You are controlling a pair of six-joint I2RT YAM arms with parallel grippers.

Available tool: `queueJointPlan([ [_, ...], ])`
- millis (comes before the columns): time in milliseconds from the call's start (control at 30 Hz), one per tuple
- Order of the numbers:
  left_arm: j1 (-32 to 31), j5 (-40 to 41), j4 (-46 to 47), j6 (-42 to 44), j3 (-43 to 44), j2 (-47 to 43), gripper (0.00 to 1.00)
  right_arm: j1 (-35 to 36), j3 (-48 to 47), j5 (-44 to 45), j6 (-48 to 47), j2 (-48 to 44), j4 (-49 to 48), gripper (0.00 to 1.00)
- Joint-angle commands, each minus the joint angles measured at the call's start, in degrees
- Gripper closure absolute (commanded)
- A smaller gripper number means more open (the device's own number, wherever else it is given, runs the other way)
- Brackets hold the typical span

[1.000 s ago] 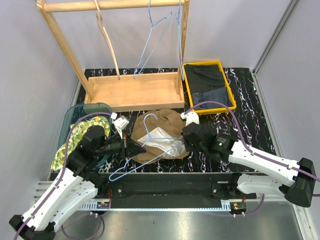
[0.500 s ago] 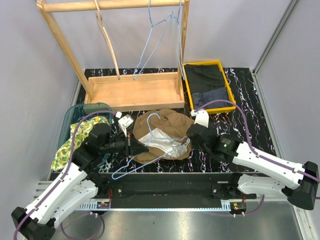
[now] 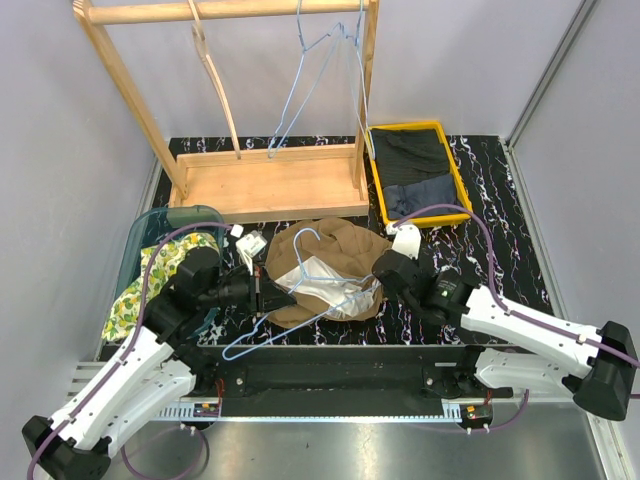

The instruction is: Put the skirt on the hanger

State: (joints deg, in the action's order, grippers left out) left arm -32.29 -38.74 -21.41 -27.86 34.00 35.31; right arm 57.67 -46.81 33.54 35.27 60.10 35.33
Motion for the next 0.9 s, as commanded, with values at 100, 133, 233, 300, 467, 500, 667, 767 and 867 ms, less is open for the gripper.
queueJointPlan([
  [100, -0.23, -0.63, 1.11, 0.7, 2.56, -1.38, 1.0, -0.98, 2.16, -1.02, -0.63, 1.34, -7.81, 1.0],
  [133, -0.23, -0.63, 1.11, 0.7, 2.56, -1.47, 1.0, -1.15, 1.9, -1.19, -0.64, 1.77, -7.91, 1.0],
  [233, -0.23, -0.98, 1.11, 0.61, 2.56, -1.21, 1.0, -1.33, 1.1, -1.72, -0.73, 3.88, -8.43, 1.0],
  [300, -0.23, -0.99, 1.19, 0.7, 2.48, -1.21, 1.0, -1.33, 1.1, -2.42, -1.69, 4.59, -10.53, 1.0],
  [467, -0.31, -0.11, 1.37, 0.96, 2.48, 0.2, 1.0, -1.33, 0.66, -6.36, -3.44, 4.68, -13.44, 1.0],
  [500, -0.31, -0.02, 1.89, 0.88, 2.48, 0.46, 1.0, -1.24, 0.84, -7.6, -3.97, 4.51, -14.32, 1.0],
  [667, -0.31, 0.51, 4.44, 1.22, 2.48, 2.83, 1.0, -1.24, 2.42, -20.95, -6.87, 2.23, -17.31, 1.0],
  [767, -0.31, 0.77, 5.58, 1.49, 2.56, 4.94, 1.0, -1.24, 3.12, -23.34, -6.7, 0.91, -16.53, 1.0],
  [867, -0.4, 1.21, 6.81, 2.1, 2.83, 6.17, 1.0, -1.24, 1.81, -20.02, -6.26, -1.02, -10.65, 1.0],
])
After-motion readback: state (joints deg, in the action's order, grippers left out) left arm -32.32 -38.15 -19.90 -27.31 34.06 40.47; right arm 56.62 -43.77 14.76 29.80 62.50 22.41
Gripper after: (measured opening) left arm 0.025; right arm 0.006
